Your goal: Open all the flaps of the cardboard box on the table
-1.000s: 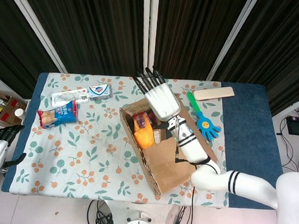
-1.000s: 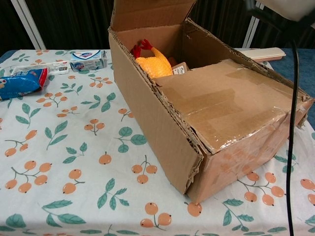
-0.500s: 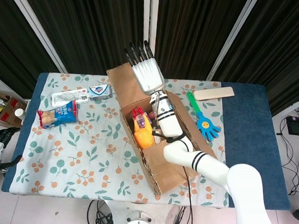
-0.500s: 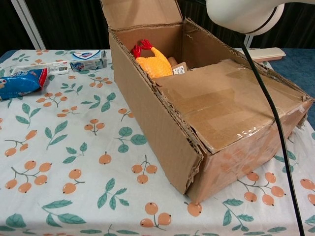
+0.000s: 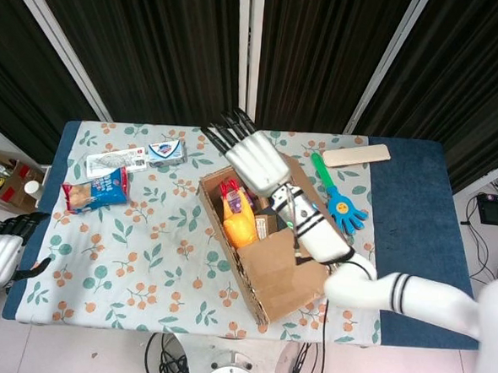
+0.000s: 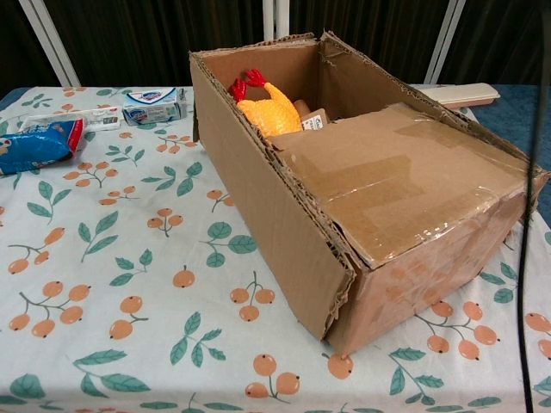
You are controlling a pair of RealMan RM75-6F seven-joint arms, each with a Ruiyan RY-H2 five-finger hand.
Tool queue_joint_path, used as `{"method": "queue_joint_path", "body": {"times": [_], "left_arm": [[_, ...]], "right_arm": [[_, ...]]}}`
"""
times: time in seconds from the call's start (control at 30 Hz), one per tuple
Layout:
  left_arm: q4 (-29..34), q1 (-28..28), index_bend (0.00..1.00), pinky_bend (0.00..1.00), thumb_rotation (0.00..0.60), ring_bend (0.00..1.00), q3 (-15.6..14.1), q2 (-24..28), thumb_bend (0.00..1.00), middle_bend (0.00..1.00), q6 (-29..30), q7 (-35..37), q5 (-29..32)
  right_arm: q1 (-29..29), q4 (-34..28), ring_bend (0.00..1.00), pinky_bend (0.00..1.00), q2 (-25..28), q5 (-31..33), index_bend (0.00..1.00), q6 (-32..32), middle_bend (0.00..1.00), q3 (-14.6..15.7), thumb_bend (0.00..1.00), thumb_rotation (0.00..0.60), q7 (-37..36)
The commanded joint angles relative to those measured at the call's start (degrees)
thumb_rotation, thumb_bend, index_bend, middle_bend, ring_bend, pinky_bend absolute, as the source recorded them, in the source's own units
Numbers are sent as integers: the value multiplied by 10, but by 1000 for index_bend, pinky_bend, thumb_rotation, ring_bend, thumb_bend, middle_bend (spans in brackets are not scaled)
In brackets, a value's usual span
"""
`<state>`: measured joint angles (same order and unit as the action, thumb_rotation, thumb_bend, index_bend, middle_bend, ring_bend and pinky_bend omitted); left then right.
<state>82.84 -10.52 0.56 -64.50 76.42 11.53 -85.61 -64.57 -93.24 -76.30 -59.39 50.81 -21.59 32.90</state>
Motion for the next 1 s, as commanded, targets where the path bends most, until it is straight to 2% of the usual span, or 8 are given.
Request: {"method": "queue_joint_path", "body": {"times": [0.03, 0.13, 0.3, 0.53, 0.83, 0.93, 1.0], "left_arm": [[1, -2, 120, 164, 600, 126, 0, -3, 257, 119, -1, -2, -2], [-1, -3, 120, 164, 600, 126, 2, -8, 256, 119, 0, -7, -3], [-5, -4, 120, 164, 600, 126, 2, -14, 257, 119, -1, -4, -2], [-14, -2, 120, 163, 600, 126, -2, -18, 256, 118, -4, 2, -1], [-20, 0, 120, 163, 600, 126, -3, -18, 256, 119, -5, 7, 1], [-20, 1, 120, 163, 600, 126, -4, -17, 257, 119, -5, 7, 1], [-20, 1, 120, 164, 600, 126, -4, -16, 256, 119, -6, 7, 1]], "right_arm": [[58, -166, 0, 0, 165, 93, 203, -79, 219, 73, 940, 600, 6], [59, -192, 0, 0, 195, 106, 258, -107, 235, 90, 958, 600, -11], [61, -199, 0, 0, 209, 99, 267, -134, 243, 116, 985, 600, -34], [67, -182, 0, 0, 184, 65, 259, -136, 241, 144, 993, 600, -54], [50, -159, 0, 0, 154, 64, 251, -140, 243, 162, 994, 600, -61], [46, -163, 0, 0, 154, 66, 270, -141, 296, 162, 998, 600, -70], [46, -170, 8, 0, 162, 61, 328, -141, 388, 161, 1000, 600, -79]]}}
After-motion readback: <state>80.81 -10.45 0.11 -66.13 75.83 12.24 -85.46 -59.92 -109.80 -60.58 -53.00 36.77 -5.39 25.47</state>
